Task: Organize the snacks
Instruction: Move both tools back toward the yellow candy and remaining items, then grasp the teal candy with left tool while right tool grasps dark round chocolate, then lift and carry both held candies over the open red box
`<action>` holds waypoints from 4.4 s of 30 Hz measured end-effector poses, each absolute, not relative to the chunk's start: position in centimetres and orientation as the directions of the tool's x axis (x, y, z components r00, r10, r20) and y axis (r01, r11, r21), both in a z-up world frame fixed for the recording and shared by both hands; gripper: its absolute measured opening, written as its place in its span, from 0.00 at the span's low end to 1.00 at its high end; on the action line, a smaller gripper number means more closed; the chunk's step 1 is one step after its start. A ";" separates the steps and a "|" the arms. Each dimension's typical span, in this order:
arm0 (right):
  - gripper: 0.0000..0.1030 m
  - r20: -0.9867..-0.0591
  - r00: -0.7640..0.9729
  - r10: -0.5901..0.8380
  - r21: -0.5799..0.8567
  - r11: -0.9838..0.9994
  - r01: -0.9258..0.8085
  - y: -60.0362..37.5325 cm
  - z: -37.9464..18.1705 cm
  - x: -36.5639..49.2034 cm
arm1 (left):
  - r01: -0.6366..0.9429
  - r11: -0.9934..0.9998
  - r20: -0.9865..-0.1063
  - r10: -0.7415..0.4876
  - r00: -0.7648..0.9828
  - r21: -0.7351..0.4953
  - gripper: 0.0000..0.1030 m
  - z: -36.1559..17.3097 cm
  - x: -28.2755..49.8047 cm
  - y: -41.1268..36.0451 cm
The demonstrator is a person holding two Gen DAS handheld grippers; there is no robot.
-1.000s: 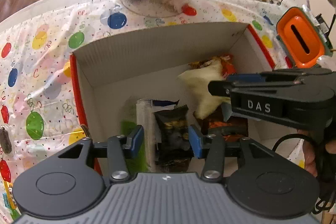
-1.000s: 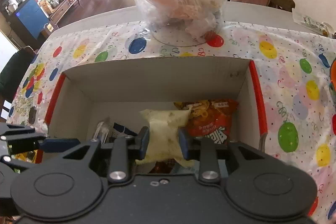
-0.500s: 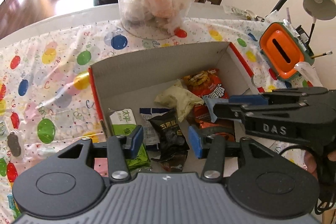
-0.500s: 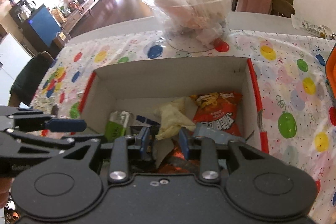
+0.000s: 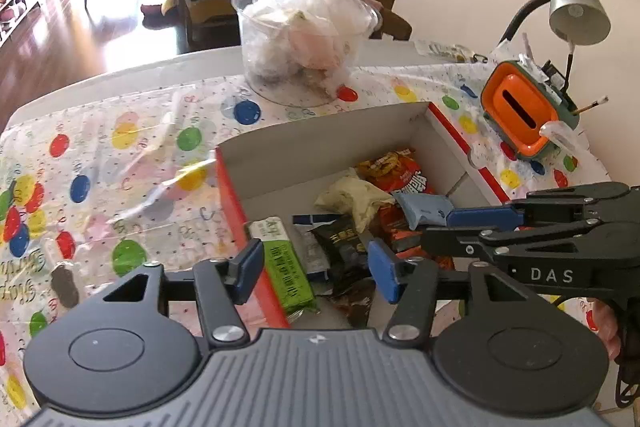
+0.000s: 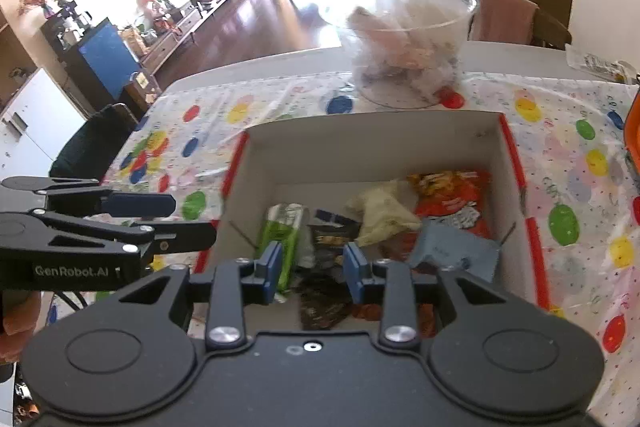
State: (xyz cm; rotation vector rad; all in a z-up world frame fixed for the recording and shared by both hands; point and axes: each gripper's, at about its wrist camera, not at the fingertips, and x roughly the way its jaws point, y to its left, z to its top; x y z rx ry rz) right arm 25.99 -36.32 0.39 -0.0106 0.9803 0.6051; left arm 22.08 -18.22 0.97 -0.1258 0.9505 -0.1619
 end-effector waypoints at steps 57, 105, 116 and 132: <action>0.83 -0.863 0.233 0.448 -0.005 0.453 -0.892 -9.0 -12.2 16.3 | -0.144 0.989 -0.867 0.035 0.498 -0.043 0.80 -12.6 9.3 6.9; 0.23 -0.851 0.246 0.463 0.004 0.475 -0.880 -10.1 -12.7 16.2 | -0.149 0.973 -0.875 -0.088 0.477 -0.179 0.12 -12.7 9.5 7.0; 0.34 -0.862 0.248 0.442 -0.063 0.391 -0.918 -8.8 -13.4 16.1 | -0.166 0.970 -0.876 -0.081 0.475 -0.180 0.12 -12.5 9.3 7.0; 0.55 -0.850 0.206 0.485 -0.034 0.339 -0.940 -7.0 -13.8 17.3 | -0.185 0.964 -0.882 -0.084 0.464 -0.189 0.12 -12.9 9.5 7.4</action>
